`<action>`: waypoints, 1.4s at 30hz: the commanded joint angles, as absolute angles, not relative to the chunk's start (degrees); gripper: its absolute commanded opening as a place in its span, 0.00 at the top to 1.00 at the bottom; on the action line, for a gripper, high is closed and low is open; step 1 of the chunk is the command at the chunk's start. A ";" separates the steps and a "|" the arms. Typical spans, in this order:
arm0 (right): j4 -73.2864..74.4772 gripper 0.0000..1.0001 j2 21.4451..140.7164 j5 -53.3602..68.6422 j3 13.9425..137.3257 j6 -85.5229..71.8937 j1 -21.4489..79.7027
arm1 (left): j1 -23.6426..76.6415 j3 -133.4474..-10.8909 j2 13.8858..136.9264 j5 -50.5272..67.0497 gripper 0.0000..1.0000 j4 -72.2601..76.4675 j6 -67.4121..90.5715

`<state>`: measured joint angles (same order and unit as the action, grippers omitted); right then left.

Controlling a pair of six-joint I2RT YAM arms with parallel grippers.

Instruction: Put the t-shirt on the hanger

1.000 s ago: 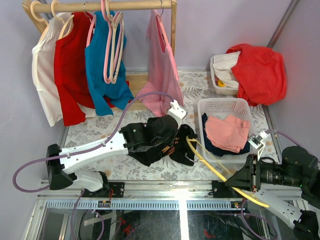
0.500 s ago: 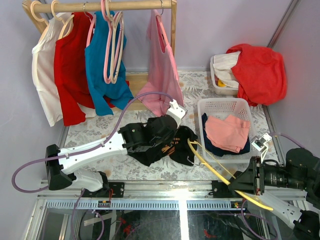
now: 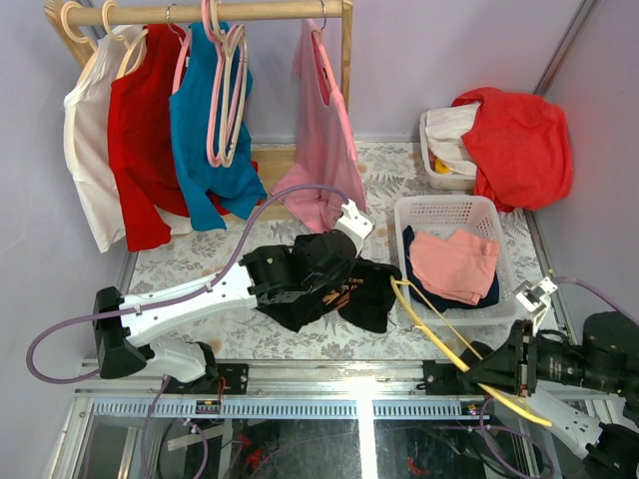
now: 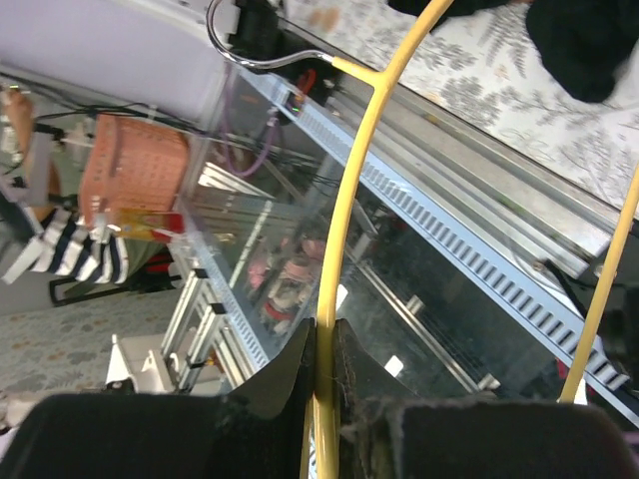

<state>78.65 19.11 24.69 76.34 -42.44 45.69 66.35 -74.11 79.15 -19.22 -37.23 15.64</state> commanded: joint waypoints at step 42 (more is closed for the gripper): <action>80.16 1.00 32.03 29.41 90.89 -33.46 46.66 | 60.87 -78.93 82.98 -18.12 1.00 -34.20 9.32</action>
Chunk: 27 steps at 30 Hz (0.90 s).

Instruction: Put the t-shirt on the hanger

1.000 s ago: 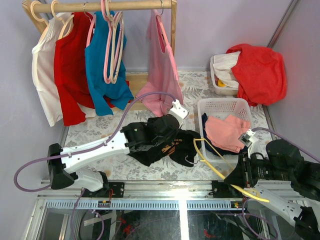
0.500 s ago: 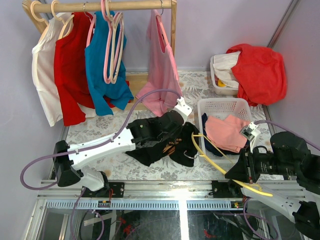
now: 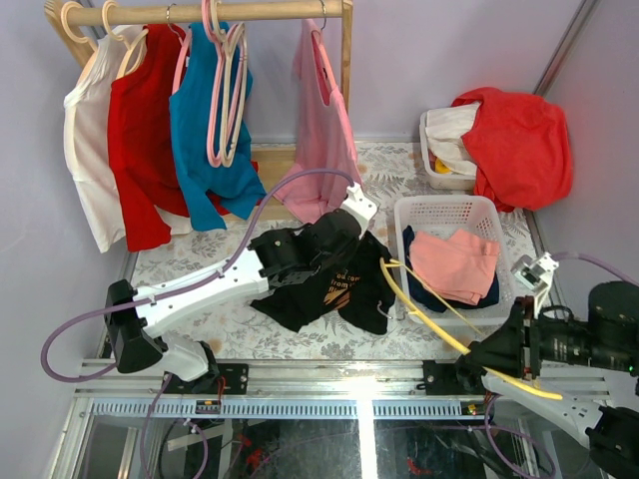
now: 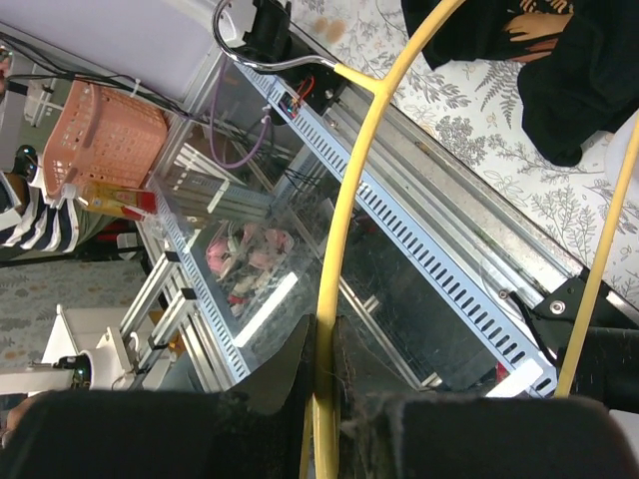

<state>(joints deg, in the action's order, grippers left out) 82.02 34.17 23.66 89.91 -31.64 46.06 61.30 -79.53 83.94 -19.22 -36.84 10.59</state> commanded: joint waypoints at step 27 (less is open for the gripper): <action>53.63 1.00 39.34 32.34 77.65 -32.23 48.21 | 60.47 -132.94 85.02 -42.08 1.00 -62.98 -3.69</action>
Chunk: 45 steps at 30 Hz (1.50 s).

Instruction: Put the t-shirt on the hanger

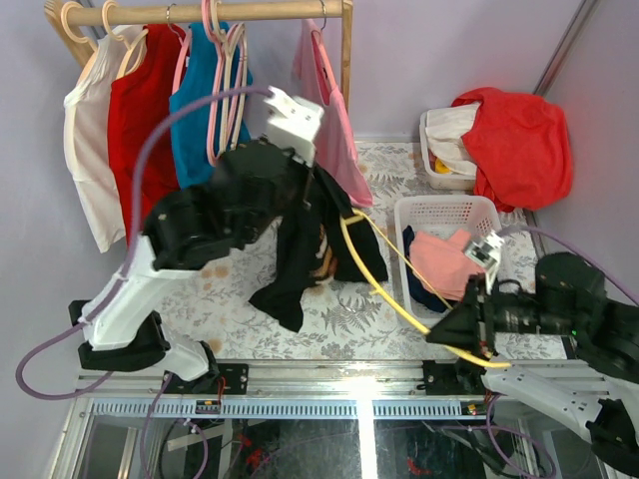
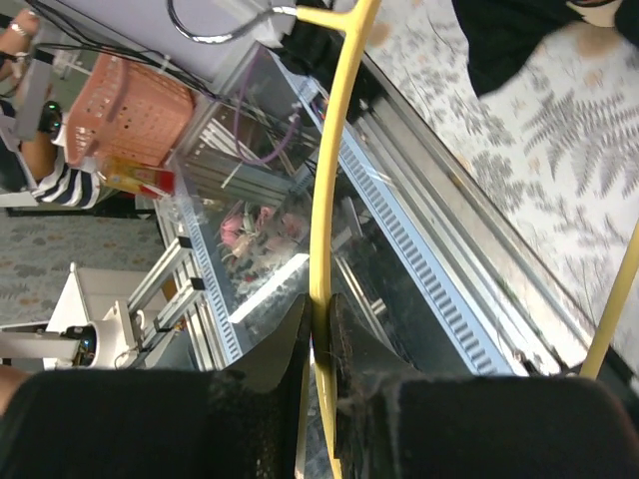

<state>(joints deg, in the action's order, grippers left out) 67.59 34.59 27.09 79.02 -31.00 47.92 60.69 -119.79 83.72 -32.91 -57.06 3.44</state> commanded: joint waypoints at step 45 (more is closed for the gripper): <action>42.52 1.00 16.28 37.53 53.17 -46.22 48.22 | 61.75 -73.21 75.14 -19.29 1.00 -36.70 14.34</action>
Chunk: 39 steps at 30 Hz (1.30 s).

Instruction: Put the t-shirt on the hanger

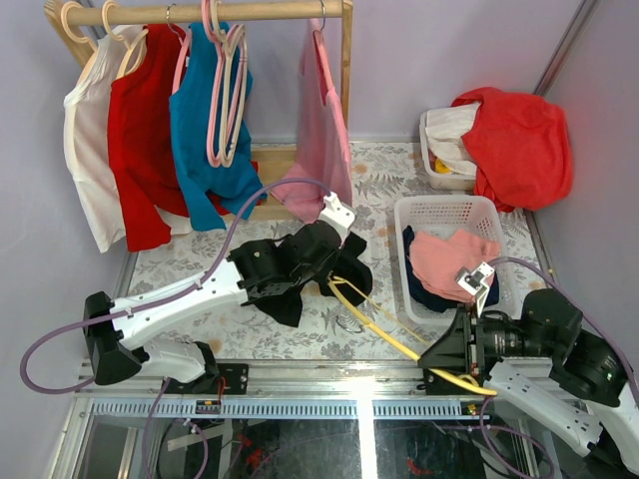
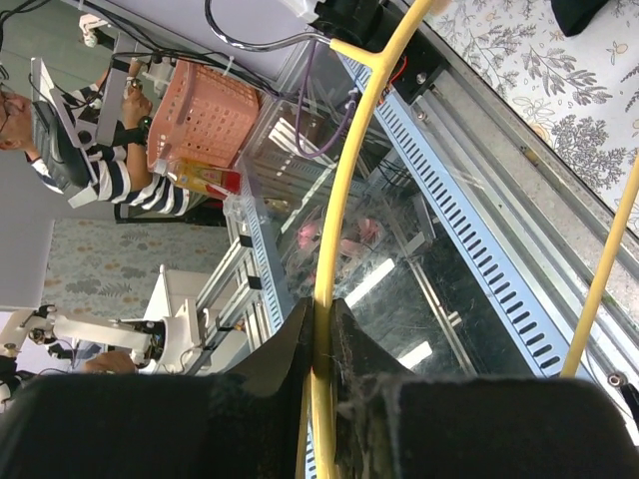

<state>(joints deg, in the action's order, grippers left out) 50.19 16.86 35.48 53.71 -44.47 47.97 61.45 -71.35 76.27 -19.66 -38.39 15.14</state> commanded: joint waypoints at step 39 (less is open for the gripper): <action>23.10 1.00 20.88 37.23 49.15 -44.64 48.18 | 65.26 -86.71 67.52 -18.22 1.00 -44.31 12.72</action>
<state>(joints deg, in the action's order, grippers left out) 23.35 22.15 40.91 44.86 -48.77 47.97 63.86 -83.02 69.60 -19.62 -45.06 13.06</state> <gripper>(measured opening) 0.131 0.023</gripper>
